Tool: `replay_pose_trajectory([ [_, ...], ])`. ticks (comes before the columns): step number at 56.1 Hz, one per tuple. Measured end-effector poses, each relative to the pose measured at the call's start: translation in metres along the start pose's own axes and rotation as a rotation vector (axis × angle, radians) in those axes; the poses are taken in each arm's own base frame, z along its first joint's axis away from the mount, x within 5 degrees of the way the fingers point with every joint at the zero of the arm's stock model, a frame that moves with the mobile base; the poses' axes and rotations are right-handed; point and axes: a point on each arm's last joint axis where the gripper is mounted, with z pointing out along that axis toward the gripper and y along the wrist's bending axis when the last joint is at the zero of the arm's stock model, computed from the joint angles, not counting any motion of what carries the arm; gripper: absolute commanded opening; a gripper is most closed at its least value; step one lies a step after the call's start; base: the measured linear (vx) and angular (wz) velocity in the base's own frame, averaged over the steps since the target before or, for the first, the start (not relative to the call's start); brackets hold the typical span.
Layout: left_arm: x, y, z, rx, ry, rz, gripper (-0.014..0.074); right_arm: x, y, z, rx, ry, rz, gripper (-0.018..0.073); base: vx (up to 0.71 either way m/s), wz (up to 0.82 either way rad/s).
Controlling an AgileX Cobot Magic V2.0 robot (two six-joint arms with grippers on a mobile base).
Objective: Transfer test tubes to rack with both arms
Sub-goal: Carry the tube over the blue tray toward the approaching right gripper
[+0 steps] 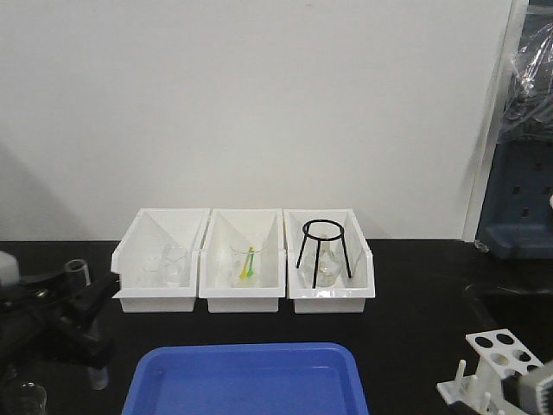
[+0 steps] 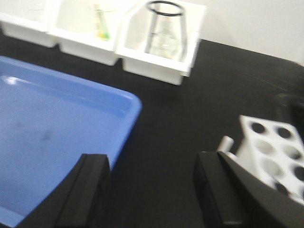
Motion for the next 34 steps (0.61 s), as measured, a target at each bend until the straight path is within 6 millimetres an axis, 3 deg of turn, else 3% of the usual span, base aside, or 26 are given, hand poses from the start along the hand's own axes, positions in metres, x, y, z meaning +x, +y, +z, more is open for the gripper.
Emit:
replay_pose_trajectory([
  [10,-0.006,-0.023,0.035,0.186,-0.034,-0.123,0.0058,-0.031,0.027,0.025,-0.135,-0.009,-0.069,0.0462,0.00,0.00],
  [20,0.006,-0.048,0.064,0.334,-0.055,-0.199,0.0058,-0.065,0.061,0.044,-0.256,-0.047,-0.121,0.0462,0.00,0.00],
  [27,0.019,-0.063,0.078,0.407,-0.046,-0.246,0.0059,-0.084,0.084,0.052,-0.322,-0.039,-0.154,0.0462,0.00,0.00],
  [34,0.027,-0.071,0.084,0.461,-0.055,-0.359,0.0058,-0.093,0.094,0.064,-0.339,0.010,-0.172,0.0462,0.00,0.00],
])
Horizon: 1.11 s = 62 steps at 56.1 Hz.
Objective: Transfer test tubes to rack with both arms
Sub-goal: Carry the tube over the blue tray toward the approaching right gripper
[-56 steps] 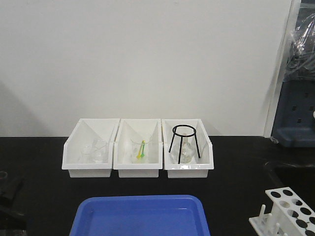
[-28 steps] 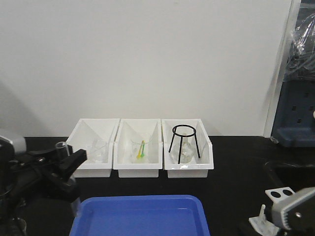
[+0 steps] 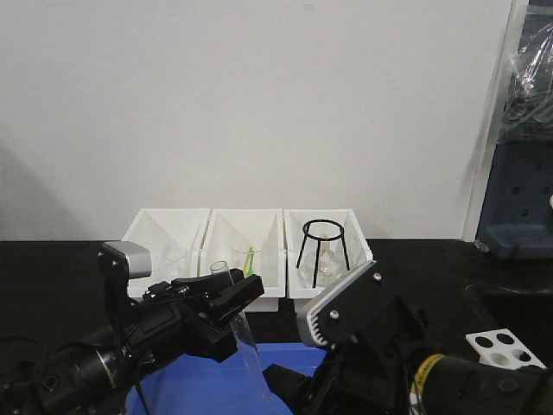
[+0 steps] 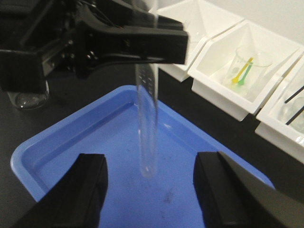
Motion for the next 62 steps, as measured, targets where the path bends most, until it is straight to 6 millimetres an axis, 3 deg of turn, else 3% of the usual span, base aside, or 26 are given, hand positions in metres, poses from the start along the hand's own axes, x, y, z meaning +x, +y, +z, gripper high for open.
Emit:
replay_pose_trajectory([
  [14,-0.003,-0.005,0.001,0.089,-0.078,-0.114,0.0058,-0.001,0.000,0.024,-0.006,0.057,-0.001,0.0462,0.00,0.00],
  [39,-0.002,-0.007,0.001,0.102,-0.065,-0.138,0.0058,0.000,0.001,0.027,-0.007,0.064,0.094,0.0462,0.00,0.00],
  [49,0.004,-0.008,0.002,0.106,0.000,-0.195,0.0058,0.004,-0.008,0.036,0.015,0.129,0.123,0.0462,0.00,0.00],
  [62,0.009,-0.007,0.002,0.097,0.057,-0.201,0.0058,-0.015,-0.015,0.041,0.031,0.113,0.127,0.0462,0.00,0.00],
])
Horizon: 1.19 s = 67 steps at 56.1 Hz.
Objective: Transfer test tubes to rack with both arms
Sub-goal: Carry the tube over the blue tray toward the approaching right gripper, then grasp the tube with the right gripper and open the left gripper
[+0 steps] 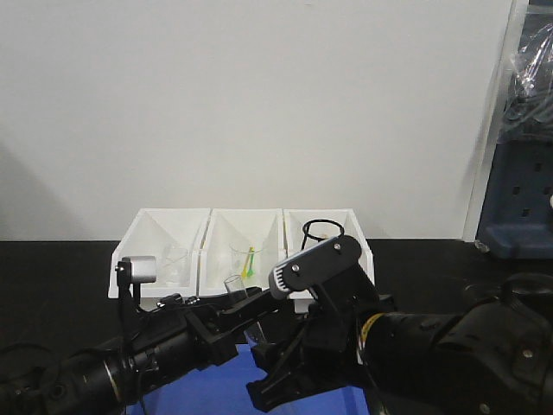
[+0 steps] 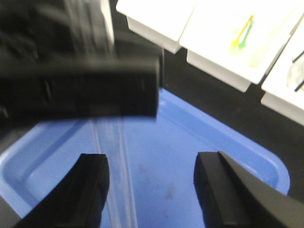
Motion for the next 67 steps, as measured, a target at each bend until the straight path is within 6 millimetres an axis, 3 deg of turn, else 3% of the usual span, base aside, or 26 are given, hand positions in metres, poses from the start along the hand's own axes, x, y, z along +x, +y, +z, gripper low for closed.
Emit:
replay_pose_trajectory([
  [11,0.001,0.003,0.000,-0.026,0.013,-0.002,0.0058,-0.008,0.000,0.011,0.002,0.025,0.001,0.0462,0.00,0.00],
  [24,0.002,0.003,0.000,-0.015,0.012,-0.001,0.0058,-0.002,0.001,0.027,-0.003,0.066,0.010,0.0462,0.00,0.00],
  [45,0.000,0.000,0.000,0.013,-0.001,0.000,0.0058,-0.003,0.002,0.029,-0.009,0.048,0.000,0.0452,0.00,0.00],
  [67,0.000,0.000,0.000,0.013,-0.001,-0.001,0.0058,-0.003,0.002,0.029,-0.011,0.043,-0.012,0.0276,0.00,0.00],
])
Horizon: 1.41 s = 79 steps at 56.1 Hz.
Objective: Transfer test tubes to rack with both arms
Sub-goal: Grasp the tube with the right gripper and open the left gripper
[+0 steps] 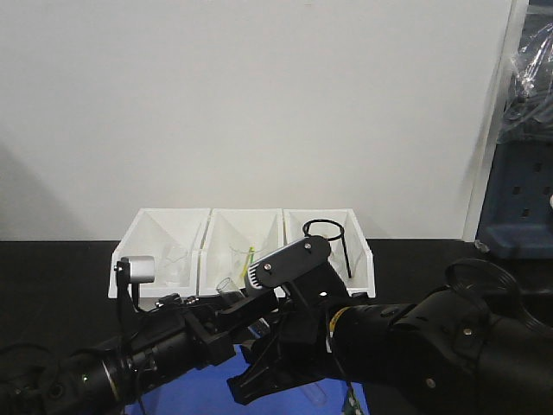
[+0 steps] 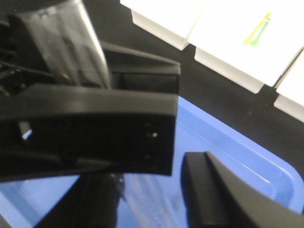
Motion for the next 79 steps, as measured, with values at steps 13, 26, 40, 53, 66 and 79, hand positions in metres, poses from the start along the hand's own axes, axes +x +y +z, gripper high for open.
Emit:
replay_pose_trajectory([
  [13,-0.001,0.000,0.000,0.000,-0.004,-0.004,0.0062,0.000,0.003,0.000,-0.007,-0.001,-0.015,0.0137,0.00,0.00],
  [26,-0.001,0.000,0.000,0.000,-0.004,-0.005,0.0079,0.000,0.004,0.001,-0.012,0.001,0.002,0.0008,0.00,0.00],
  [40,-0.001,0.000,0.000,-0.002,-0.009,-0.008,0.0230,0.000,0.005,0.001,-0.029,0.002,0.059,-0.0013,0.00,0.00],
  [53,-0.005,0.000,0.001,-0.010,-0.052,-0.033,0.0468,-0.002,0.004,0.001,-0.029,-0.021,0.081,-0.0012,0.00,0.00],
  [66,-0.009,0.000,0.000,-0.001,-0.098,-0.041,0.0510,-0.004,0.002,0.001,-0.026,-0.045,0.087,-0.0010,0.00,0.00],
  [79,-0.011,0.001,0.000,-0.011,-0.120,-0.053,0.0505,-0.002,-0.024,0.000,0.034,-0.052,0.127,-0.0010,0.00,0.00],
])
